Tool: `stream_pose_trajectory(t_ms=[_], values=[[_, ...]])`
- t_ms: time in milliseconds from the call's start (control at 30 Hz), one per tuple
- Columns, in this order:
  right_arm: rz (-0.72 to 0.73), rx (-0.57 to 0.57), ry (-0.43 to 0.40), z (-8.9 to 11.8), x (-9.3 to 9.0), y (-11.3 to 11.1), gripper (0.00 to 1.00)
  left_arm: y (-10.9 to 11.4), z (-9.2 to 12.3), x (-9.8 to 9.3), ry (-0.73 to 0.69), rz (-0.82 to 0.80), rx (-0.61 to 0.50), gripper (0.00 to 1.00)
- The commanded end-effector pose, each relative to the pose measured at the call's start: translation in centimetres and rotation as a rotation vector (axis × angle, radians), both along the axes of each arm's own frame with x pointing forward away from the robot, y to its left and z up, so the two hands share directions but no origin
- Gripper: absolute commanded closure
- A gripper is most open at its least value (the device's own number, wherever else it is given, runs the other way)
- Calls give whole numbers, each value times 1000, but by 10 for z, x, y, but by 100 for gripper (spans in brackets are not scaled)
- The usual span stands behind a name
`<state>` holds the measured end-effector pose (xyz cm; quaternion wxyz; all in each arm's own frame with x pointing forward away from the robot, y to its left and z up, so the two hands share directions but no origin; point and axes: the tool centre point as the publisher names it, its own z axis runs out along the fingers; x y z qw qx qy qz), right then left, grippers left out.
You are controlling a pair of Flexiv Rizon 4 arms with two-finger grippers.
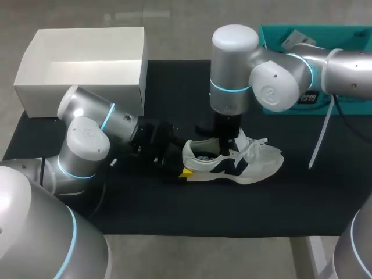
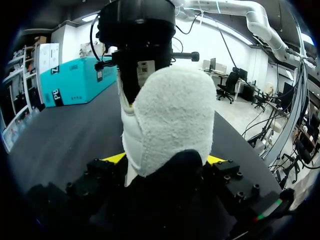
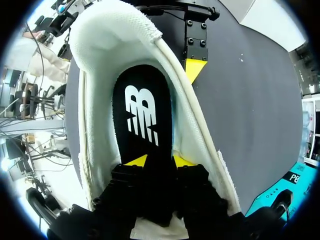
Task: Take the shoe out of the shoebox, open the shoe tongue, remove and reinsert the insole, then place the shoe into the shoebox
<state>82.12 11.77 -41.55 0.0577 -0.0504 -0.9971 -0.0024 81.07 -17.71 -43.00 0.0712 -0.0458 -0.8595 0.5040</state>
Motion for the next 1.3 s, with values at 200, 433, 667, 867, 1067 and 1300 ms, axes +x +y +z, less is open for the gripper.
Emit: stream_pose_trajectory(t_ms=[200,433,667,867,1067,1300], values=[[-49,-13,32,-9,-5,0,100,-1,-1,1,0,0,1,100],[-136,-15,57,-1,-9,-11,100,-1,-1,1,0,0,1,100],[-132,-8,-17,29,-11,-10,100,-1,-1,1,0,0,1,100],[-113,-16,-56,46,-11,-8,100,-1,-1,1,0,0,1,100],[-109,1,-79,52,-9,-9,100,-1,-1,1,0,0,1,100],[-97,103,-130,59,-5,-7,100,-1,-1,1,0,0,1,100]])
